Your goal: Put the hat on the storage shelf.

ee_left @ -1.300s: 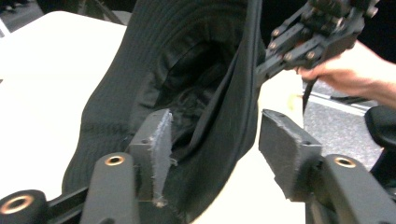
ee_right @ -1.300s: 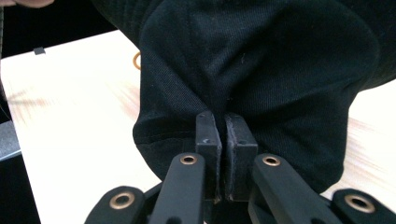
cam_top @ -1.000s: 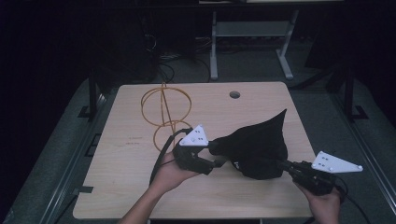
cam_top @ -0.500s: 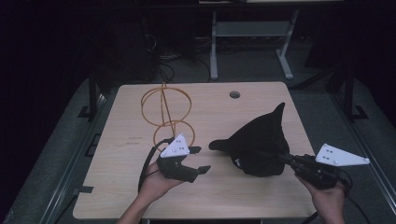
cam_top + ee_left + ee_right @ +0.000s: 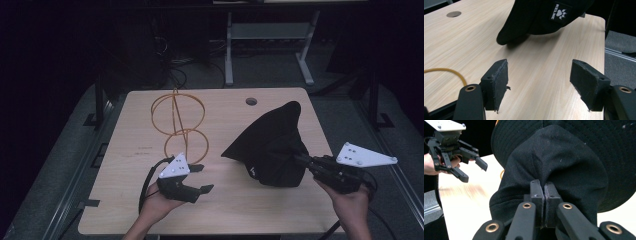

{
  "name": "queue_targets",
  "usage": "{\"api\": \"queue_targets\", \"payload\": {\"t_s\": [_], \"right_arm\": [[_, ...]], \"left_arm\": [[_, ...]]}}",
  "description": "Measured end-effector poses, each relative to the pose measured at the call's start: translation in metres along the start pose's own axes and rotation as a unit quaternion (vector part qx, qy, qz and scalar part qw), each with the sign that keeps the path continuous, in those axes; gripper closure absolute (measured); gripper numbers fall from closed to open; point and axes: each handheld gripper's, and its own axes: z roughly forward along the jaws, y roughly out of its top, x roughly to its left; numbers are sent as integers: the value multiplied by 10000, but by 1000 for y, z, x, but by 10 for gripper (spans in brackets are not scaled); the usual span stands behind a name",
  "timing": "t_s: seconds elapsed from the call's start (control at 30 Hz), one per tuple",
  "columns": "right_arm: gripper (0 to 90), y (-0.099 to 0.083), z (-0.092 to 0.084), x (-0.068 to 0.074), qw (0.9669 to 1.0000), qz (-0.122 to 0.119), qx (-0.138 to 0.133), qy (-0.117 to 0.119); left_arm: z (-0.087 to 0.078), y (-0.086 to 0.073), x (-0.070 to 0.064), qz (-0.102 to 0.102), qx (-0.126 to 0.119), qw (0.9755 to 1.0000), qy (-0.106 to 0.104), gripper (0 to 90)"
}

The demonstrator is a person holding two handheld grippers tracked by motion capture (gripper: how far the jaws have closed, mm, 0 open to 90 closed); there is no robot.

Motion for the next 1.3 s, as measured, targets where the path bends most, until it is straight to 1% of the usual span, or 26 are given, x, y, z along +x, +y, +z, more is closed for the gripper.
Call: {"api": "queue_targets", "payload": {"t_s": [0.07, 0.1, 0.2, 0.27, 0.33, 0.4, 0.43, 0.47, 0.5, 0.63, 0.7, 0.8, 0.9, 1.0, 1.07, 1.17, 1.23, 1.3], "right_arm": [[880, 5, 1, 1, 10000, 2, 21, 7], [880, 7, 2, 1, 10000, 0, 5, -4], [881, 11, 2, 1, 10000, 21, 10, 12], [881, 20, 4, 0, 10000, 18, -18, 32], [882, 24, 5, 0, 10000, -43, -46, 39], [882, 27, 6, 0, 10000, -12, -30, 53], [883, 32, 7, -1, 10000, -44, -14, 49], [883, 32, 7, -1, 10000, -44, -14, 49], [883, 36, 7, -1, 10000, -1, -31, 61], [883, 43, 7, -3, 10000, -25, -47, 30], [883, 47, 6, -4, 9999, -23, -79, 60], [883, 53, 6, -5, 9999, -44, -97, 116], [883, 59, 7, -5, 9998, -42, -107, 143], [883, 64, 7, -5, 9998, -34, -104, 167], [883, 70, 7, -5, 9996, -46, -177, 199], [883, 75, 7, -6, 9995, -27, -206, 228], [883, 78, 8, -6, 9995, -9, -208, 237], [883, 81, 10, -7, 9995, -21, -205, 251]], "left_arm": [[0, -1, 0, -9, 35, 10000, -1, 300], [-1, -4, 0, 14, 39, 10000, 35, 298], [-1, -7, 1, -35, 12, 10000, 39, 296], [-2, -13, 1, -69, 38, 9999, 71, 291], [-3, -15, 1, -94, 53, 9999, 82, 291], [-4, -16, 2, -99, 23, 9999, 108, 288], [-5, -17, 2, -150, -26, 9998, 106, 288], [-5, -18, 3, -149, -59, 9998, 119, 288], [-5, -19, 3, -106, -28, 9998, 171, 286], [-3, -22, 5, -127, 32, 9998, 153, 279], [-3, -23, 7, -212, -1, 9997, 130, 277], [-4, -24, 8, -238, -55, 9996, 120, 272], [-4, -24, 8, -198, -70, 9997, 147, 271], [-4, -25, 7, -204, -74, 9997, 133, 270], [-3, -25, 8, -204, -82, 9997, 119, 270], [-3, -26, 7, -227, -93, 9997, 93, 270], [-2, -26, 5, -176, -106, 9997, 91, 270], [-2, -26, 5, -174, -134, 9997, 87, 270]]}}
